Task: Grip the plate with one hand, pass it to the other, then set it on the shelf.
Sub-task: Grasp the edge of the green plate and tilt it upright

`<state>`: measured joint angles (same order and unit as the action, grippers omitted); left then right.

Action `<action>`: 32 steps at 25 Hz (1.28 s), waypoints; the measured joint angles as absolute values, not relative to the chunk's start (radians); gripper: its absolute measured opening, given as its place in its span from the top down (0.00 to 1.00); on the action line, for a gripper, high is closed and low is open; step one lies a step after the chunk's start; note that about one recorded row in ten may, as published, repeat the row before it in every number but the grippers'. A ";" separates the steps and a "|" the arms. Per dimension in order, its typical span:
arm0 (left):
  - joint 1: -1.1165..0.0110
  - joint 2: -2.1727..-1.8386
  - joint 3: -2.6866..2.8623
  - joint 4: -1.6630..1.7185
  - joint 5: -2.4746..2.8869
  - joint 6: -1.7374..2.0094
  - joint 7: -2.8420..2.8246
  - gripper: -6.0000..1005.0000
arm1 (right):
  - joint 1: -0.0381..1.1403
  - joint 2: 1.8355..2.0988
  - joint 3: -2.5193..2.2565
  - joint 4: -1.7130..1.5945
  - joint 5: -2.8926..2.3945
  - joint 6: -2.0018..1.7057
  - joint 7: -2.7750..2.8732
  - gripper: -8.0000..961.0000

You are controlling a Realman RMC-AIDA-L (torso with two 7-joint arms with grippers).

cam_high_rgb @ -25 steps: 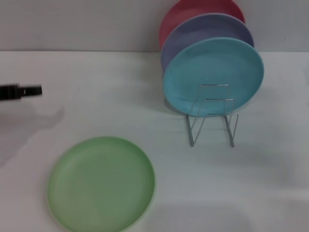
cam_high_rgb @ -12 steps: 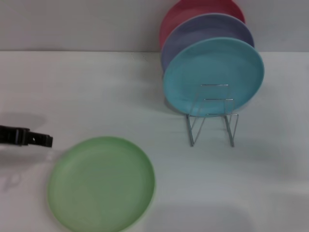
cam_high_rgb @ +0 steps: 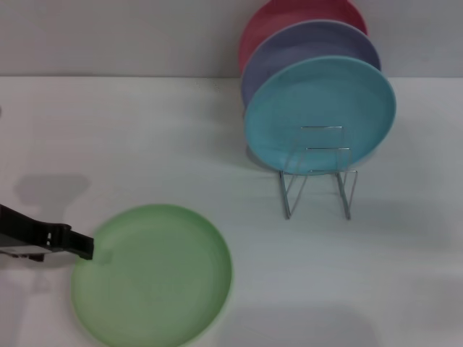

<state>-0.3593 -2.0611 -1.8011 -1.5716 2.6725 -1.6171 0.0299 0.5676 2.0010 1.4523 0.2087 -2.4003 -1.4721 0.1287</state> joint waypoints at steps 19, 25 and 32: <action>-0.364 -2.065 -1.716 -1.534 2.711 -1.608 -0.025 0.21 | 0.567 1.980 1.449 0.209 -2.402 -1.469 0.126 0.17; -0.363 -2.065 -1.696 -1.516 2.712 -1.606 -0.021 0.21 | 0.566 1.985 1.452 0.209 -2.402 -1.471 0.126 0.16; -0.368 -2.065 -1.692 -1.509 2.714 -1.602 -0.016 0.21 | 0.566 1.988 1.452 0.209 -2.402 -1.476 0.133 0.16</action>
